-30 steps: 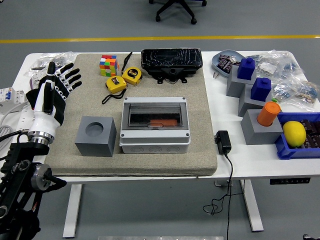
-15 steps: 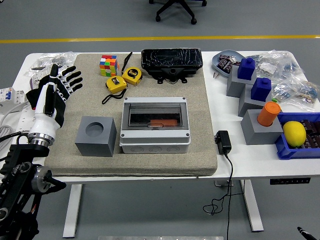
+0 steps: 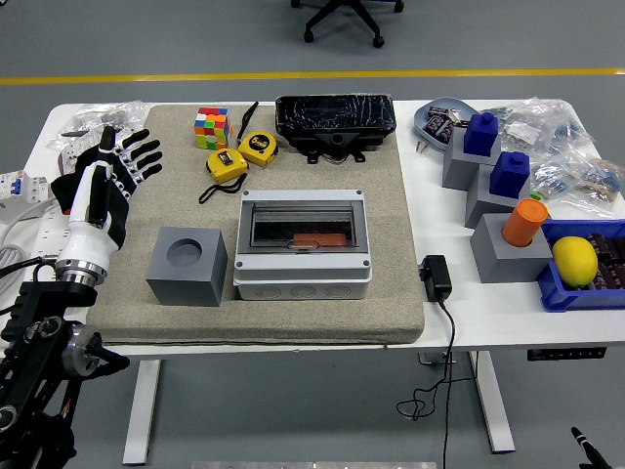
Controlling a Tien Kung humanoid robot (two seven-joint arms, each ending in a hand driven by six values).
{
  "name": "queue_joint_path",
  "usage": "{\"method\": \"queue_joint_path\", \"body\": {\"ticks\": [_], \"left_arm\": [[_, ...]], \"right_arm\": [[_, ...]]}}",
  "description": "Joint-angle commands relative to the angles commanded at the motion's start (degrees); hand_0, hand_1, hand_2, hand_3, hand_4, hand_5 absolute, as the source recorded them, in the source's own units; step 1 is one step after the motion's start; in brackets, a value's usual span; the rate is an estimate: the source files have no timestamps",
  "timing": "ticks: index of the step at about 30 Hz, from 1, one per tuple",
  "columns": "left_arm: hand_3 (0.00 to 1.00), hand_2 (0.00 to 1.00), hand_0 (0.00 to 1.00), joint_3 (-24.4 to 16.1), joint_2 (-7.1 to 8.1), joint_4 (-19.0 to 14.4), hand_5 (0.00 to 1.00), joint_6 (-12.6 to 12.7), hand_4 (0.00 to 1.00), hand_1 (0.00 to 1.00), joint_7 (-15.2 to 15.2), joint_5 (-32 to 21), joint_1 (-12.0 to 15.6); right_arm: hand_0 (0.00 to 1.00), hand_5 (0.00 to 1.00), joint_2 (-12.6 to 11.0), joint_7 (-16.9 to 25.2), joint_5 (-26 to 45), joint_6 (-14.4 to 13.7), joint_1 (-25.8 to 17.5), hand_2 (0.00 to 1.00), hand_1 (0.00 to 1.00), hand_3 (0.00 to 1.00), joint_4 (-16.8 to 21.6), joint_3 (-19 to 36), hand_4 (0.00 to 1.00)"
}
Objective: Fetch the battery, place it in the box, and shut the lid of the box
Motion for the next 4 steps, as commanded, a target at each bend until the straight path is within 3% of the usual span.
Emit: {"method": "queue_joint_path", "body": {"ticks": [3, 4], "left_arm": [[0.748, 0.742, 0.732, -0.1, 0.01, 0.0, 0.998, 0.0, 0.998, 0.757, 0.0, 0.0, 0.0], [0.748, 0.742, 0.732, -0.1, 0.02, 0.0, 0.998, 0.0, 0.998, 0.757, 0.0, 0.0, -0.1]], "right_arm": [[0.998, 0.998, -0.1, -3.1, -6.2, 2.9, 0.1, 0.856, 0.928, 0.879, 0.0, -0.1, 0.998], [0.998, 0.998, 0.0, -2.9, -7.2, 2.3, 0.0, 0.856, 0.928, 0.879, 0.0, 0.4, 0.998]]}}
